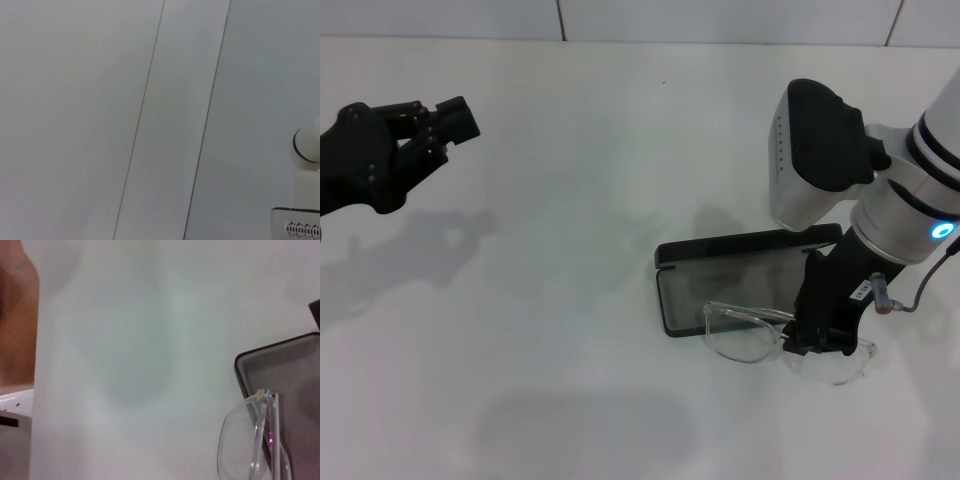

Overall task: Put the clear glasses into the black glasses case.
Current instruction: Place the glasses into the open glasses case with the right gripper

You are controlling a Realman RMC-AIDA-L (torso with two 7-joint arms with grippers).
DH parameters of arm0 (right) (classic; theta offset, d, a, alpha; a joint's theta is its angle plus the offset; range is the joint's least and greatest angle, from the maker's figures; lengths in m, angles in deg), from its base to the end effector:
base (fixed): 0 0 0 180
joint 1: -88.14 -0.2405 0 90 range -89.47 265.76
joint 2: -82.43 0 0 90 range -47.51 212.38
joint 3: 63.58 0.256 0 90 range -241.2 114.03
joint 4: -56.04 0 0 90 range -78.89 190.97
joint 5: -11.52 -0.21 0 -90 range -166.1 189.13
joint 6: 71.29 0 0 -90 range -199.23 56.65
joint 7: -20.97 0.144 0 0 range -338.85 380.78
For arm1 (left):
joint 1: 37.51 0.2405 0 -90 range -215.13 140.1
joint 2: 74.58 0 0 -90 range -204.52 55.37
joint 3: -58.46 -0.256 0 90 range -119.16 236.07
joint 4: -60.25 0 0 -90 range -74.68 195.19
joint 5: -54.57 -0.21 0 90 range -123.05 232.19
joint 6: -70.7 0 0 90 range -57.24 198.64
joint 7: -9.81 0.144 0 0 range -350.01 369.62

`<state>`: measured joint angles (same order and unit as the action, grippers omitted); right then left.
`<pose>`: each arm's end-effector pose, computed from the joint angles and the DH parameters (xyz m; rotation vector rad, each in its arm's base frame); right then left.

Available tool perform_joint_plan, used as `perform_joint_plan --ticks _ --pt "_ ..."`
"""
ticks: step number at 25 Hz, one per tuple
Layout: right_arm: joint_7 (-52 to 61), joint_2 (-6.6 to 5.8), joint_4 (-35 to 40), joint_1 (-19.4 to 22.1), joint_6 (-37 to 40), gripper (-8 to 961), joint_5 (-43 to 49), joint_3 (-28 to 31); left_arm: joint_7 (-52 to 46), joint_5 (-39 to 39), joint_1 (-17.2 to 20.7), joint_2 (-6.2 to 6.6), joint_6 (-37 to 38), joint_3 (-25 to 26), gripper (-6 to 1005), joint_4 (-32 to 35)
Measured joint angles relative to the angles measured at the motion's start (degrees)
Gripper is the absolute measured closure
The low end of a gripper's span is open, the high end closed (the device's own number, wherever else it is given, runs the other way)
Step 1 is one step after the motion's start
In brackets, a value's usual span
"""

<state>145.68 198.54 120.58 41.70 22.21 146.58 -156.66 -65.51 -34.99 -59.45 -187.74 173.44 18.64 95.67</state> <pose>0.1399 0.3391 -0.0483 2.9828 -0.2167 0.7357 -0.2728 0.2981 0.0738 -2.4741 -0.4902 -1.1837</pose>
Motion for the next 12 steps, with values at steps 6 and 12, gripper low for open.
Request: perform_joint_plan --ticks 6,12 --pt "0.57 -0.01 3.17 0.40 2.21 894 -0.18 0.06 0.00 -0.03 0.16 -0.04 0.01 0.01 884 0.00" --pt "1.84 -0.01 8.99 1.31 6.11 902 -0.12 0.04 0.00 0.03 0.15 -0.04 0.25 0.37 884 0.02"
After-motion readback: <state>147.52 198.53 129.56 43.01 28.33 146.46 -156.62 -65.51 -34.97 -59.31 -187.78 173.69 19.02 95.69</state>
